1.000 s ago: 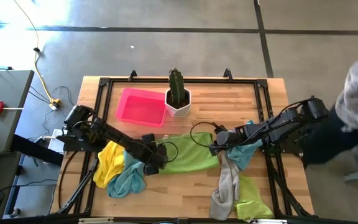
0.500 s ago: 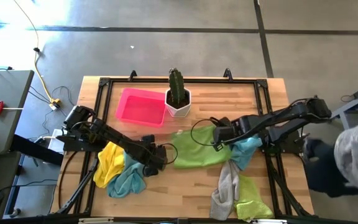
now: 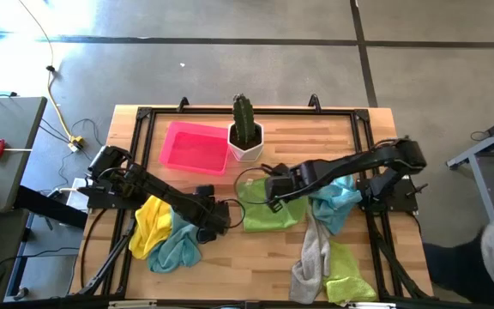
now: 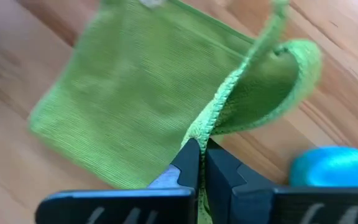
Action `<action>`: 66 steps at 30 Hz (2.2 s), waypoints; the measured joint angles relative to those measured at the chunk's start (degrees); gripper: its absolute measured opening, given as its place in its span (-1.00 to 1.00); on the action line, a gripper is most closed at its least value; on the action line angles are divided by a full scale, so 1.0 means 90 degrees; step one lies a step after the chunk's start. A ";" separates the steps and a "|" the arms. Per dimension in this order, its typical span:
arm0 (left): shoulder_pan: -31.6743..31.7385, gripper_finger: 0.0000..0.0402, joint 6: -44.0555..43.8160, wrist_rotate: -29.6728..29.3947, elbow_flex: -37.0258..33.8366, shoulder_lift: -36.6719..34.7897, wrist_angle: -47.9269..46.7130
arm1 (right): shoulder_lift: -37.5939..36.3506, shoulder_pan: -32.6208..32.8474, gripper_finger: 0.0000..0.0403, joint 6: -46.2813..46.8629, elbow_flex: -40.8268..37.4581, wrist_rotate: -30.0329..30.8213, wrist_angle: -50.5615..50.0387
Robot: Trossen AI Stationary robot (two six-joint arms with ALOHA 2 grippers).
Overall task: Fold microfiber towels
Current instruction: Fold the green microfiber towel
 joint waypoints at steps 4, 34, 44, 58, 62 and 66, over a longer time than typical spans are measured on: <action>-0.0056 -0.15 0.0092 -0.0259 0.0000 0.0000 -0.0007 | 0.0700 -0.0001 -1.00 -0.0310 0.0702 0.0003 0.0018; -0.0326 -0.15 0.0324 -0.0423 0.0000 0.0000 -0.0010 | 0.2041 0.0074 -0.55 -0.1875 0.1615 -0.0078 0.1199; -0.0324 -0.15 0.0198 -0.0420 0.0000 0.0000 -0.0060 | 0.1922 0.0085 -0.35 -0.2263 0.2064 0.1378 -0.1297; -0.0324 -0.15 -0.0021 -0.0180 0.0000 0.0000 -0.0123 | 0.1944 -0.0234 -0.36 -0.2618 0.0470 -0.0085 0.0564; -0.0324 -0.15 -0.0031 -0.0177 0.0000 0.0000 -0.0129 | 0.1941 -0.0056 -0.36 -0.2634 0.0822 -0.0169 0.0484; -0.0324 -0.15 -0.0029 -0.0177 0.0000 0.0000 -0.0129 | 0.1939 0.0208 -0.36 -0.3025 0.1100 -0.0849 0.0983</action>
